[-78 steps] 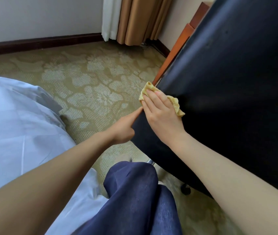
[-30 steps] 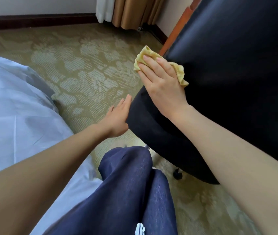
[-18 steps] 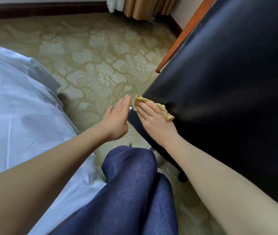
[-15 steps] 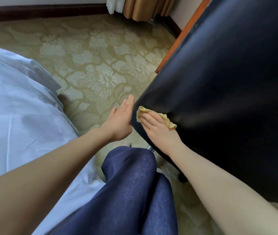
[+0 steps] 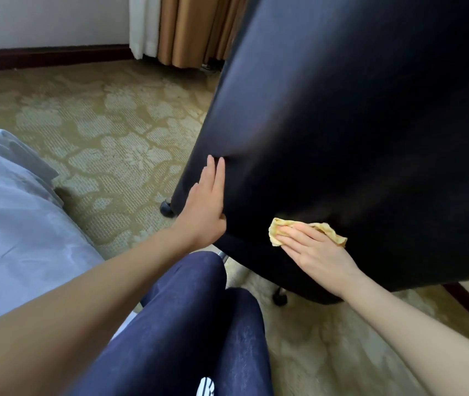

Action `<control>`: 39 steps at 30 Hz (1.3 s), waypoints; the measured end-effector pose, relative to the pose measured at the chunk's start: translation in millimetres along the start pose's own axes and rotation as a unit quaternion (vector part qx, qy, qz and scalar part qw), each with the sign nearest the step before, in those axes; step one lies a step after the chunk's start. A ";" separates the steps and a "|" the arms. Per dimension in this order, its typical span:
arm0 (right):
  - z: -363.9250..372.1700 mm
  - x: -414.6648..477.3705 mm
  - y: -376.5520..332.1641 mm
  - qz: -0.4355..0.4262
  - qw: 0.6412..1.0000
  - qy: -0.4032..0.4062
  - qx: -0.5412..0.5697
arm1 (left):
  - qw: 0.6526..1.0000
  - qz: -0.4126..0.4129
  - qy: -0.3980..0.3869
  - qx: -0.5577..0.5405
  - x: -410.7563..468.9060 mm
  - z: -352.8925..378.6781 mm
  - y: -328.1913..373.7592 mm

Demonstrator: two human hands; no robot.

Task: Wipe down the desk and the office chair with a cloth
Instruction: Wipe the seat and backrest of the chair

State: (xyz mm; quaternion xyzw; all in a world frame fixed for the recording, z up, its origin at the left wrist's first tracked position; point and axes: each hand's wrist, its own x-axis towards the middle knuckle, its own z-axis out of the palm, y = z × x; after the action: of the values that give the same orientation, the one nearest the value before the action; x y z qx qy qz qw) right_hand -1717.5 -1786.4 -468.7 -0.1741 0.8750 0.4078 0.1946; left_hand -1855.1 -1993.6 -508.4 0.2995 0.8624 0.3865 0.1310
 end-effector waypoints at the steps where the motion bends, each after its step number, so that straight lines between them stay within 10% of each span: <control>1: -2.4 -4.2 5.8 0.009 0.998 0.040 -0.038 | 1.000 0.006 0.013 0.002 0.8 -0.1 3.3; 11: -85.3 15.9 49.9 0.123 0.917 0.380 0.024 | 1.000 -0.001 -0.030 0.008 11.1 -6.6 3.3; 19: -95.9 78.8 47.4 0.179 0.846 0.501 0.012 | 0.999 -0.036 -0.028 -0.014 26.4 -18.0 -11.2; 34: 29.3 67.7 -63.5 0.079 0.970 0.205 0.104 | 0.999 -0.001 -0.003 -0.050 29.1 -7.4 -3.6; 39: 68.0 9.7 -59.6 0.020 0.998 0.047 -0.026 | 0.994 0.037 0.006 -0.098 8.9 13.4 24.6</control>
State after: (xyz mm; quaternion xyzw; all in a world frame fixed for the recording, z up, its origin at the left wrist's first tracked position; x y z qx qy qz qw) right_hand -1684.7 -1770.8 -552.1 -0.1802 0.8756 0.4254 0.1406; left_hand -1845.7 -1967.4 -499.0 0.3146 0.8096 0.4753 0.1404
